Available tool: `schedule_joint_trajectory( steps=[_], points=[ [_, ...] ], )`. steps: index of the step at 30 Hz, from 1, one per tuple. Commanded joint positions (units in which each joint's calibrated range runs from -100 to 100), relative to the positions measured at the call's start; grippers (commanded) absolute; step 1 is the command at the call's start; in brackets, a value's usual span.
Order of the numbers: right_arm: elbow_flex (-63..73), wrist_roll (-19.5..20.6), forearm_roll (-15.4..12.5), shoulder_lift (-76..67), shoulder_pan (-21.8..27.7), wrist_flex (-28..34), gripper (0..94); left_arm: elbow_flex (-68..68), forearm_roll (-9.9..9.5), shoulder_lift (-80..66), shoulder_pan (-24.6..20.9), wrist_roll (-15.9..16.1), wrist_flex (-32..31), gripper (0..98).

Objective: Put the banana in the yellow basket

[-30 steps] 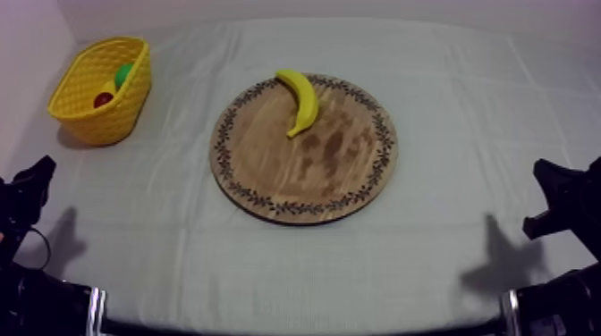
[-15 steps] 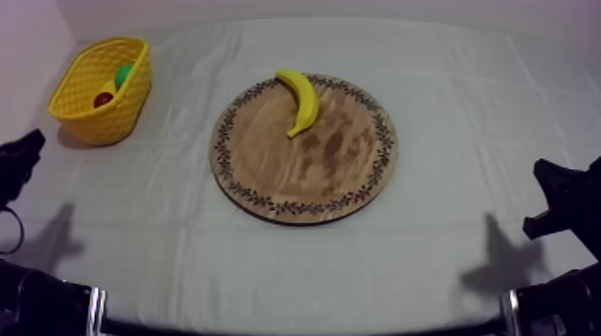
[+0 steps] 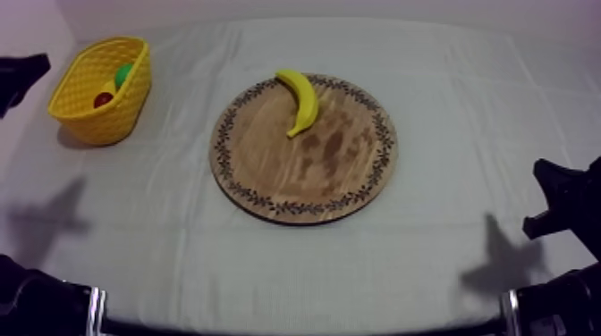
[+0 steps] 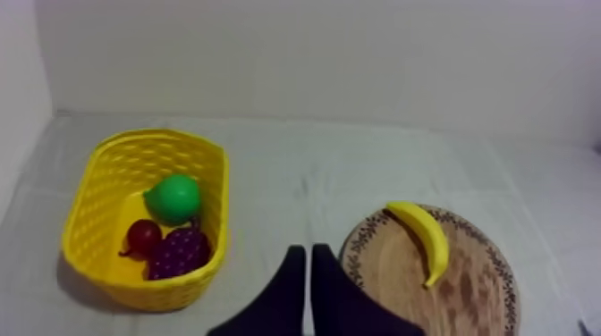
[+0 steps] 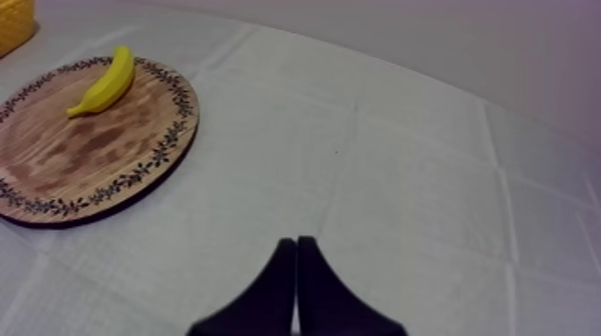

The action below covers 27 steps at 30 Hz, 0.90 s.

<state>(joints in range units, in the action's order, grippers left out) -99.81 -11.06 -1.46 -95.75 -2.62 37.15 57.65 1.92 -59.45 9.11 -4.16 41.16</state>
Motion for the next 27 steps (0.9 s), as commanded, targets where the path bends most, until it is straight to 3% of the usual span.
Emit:
schedule_joint_trajectory(
  steps=[1, 18, 27],
  points=[
    [0.03, 0.0, -0.03, 0.0, 0.01, 0.03, 0.4, -6.45, -0.03, 8.65, 1.34, 0.29, 1.19, 0.0],
    [0.03, 0.0, -0.03, 0.0, 0.01, 0.03, 0.4, -32.07, -1.01, 38.32, 11.37, -0.55, 8.82, 0.2],
    [0.03, 0.0, -0.03, 0.0, 0.01, 0.03, 0.4, -47.42, -1.97, 52.61, 15.53, -2.68, 17.74, 1.4]
  ],
)
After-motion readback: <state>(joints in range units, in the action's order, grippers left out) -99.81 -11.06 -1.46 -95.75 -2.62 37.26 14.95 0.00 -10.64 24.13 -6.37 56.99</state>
